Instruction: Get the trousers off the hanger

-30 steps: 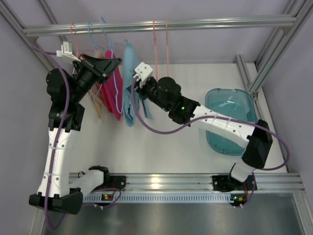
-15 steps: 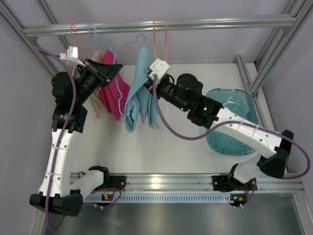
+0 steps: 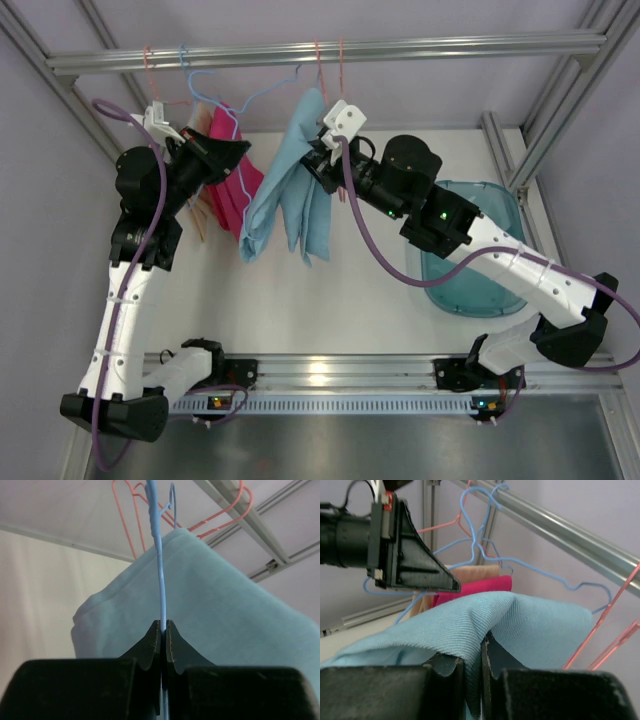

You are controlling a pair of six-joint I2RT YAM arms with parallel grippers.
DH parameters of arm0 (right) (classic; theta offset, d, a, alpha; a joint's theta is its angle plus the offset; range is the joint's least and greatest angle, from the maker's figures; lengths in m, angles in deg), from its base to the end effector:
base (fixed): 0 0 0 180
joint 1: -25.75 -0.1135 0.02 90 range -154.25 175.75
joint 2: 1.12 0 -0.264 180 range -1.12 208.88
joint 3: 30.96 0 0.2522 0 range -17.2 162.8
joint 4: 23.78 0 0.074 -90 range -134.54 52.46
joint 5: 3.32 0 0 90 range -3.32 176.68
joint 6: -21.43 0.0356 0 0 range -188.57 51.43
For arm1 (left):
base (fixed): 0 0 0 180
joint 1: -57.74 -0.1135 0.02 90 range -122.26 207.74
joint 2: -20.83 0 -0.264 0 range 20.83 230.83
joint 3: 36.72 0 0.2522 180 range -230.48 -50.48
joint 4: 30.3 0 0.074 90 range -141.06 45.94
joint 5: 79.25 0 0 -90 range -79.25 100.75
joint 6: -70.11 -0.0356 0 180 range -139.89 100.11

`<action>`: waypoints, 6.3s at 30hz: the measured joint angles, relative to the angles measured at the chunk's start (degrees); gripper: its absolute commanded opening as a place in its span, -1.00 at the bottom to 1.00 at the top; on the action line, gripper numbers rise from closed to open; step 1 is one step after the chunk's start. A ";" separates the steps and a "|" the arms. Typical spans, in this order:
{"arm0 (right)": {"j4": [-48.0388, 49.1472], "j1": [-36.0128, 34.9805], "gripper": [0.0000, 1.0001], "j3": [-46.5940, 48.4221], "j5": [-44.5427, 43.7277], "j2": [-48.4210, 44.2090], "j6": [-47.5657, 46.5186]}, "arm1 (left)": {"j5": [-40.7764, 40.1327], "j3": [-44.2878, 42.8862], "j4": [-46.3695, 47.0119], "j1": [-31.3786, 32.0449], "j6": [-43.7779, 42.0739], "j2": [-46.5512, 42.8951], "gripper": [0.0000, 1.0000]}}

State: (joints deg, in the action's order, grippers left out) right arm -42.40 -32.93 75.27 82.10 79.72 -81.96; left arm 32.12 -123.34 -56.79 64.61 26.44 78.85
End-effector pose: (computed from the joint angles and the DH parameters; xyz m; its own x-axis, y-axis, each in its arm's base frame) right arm 0.1659 0.2672 0.4952 0.2473 -0.0377 -0.9682 -0.7741 0.5933 -0.2208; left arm 0.2056 -0.0378 0.4621 -0.3168 -0.6403 -0.6997 0.3530 0.6052 -0.7136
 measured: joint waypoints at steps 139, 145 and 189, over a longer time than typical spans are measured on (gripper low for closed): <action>-18.93 49.11 0.99 -31.04 -2.86 -29.90 14.10 | -28.65 -39.65 -21.14 23.23 -38.77 37.46 -0.09; -19.63 49.11 0.99 -29.33 -2.19 -30.08 14.64 | -30.08 -36.65 -21.11 23.23 -40.59 33.57 0.14; -21.09 49.18 0.99 -27.54 2.21 -30.34 16.65 | 18.78 -25.49 -21.81 -19.21 -16.09 21.31 -0.10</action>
State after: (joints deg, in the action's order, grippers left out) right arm -63.49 16.25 47.73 84.31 49.38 -65.30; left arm 50.89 -148.83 -78.60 45.40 10.35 100.16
